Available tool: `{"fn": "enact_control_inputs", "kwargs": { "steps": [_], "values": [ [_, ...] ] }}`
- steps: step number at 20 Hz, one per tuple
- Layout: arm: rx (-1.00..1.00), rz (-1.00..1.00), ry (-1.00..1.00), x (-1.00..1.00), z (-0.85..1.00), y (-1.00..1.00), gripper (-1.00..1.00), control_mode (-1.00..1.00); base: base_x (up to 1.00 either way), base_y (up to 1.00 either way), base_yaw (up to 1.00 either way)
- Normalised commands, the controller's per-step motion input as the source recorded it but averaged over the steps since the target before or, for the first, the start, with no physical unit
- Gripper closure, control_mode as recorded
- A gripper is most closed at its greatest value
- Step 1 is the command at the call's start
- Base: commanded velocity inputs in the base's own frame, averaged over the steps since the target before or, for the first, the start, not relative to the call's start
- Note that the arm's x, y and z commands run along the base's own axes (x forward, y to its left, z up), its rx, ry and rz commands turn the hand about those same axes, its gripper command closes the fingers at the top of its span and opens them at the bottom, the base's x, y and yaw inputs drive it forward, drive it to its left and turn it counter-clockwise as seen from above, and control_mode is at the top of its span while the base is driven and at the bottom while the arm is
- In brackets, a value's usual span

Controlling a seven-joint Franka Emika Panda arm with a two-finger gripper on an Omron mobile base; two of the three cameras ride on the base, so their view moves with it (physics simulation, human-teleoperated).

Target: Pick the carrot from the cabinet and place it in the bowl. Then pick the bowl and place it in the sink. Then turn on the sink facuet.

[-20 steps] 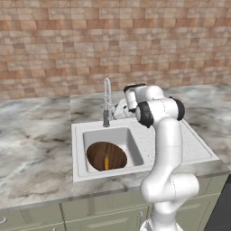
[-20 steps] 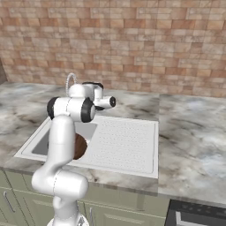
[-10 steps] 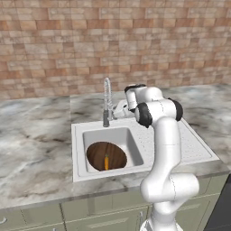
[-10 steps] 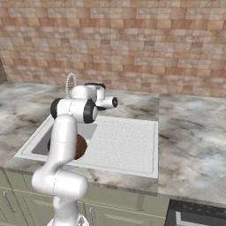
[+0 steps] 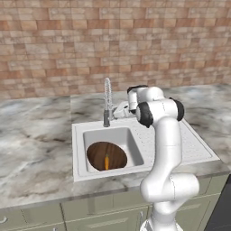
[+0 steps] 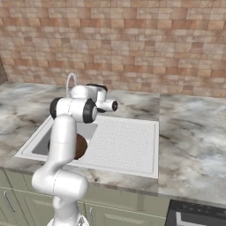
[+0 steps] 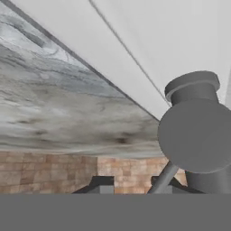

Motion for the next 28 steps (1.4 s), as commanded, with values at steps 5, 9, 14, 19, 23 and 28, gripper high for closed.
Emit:
{"fn": "enact_control_inputs", "kwargs": {
  "steps": [5, 9, 14, 19, 23, 28],
  "values": [
    [0.07, -0.08, 0.00, 0.00, 0.00, -0.71, 1.00, -1.00, 0.00, 0.00, 0.00],
    [0.09, -0.07, 0.00, 0.00, 0.00, -0.84, 1.00, -1.00, 0.00, 0.00, 0.00],
    [0.13, -0.02, 0.01, 0.00, -0.01, -0.98, 1.00, -1.00, 0.00, 0.00, 0.00],
    [0.15, 0.00, 0.08, 0.05, -0.11, -1.00, 1.00, -1.00, 0.00, 0.00, 0.00],
    [0.14, 0.00, 0.11, 0.06, -0.21, -1.00, 1.00, -1.00, 0.00, 0.00, 0.00],
    [0.09, 0.00, 0.11, 0.07, -0.26, -0.90, 1.00, -1.00, 0.00, 0.00, 0.00]
  ]
}}
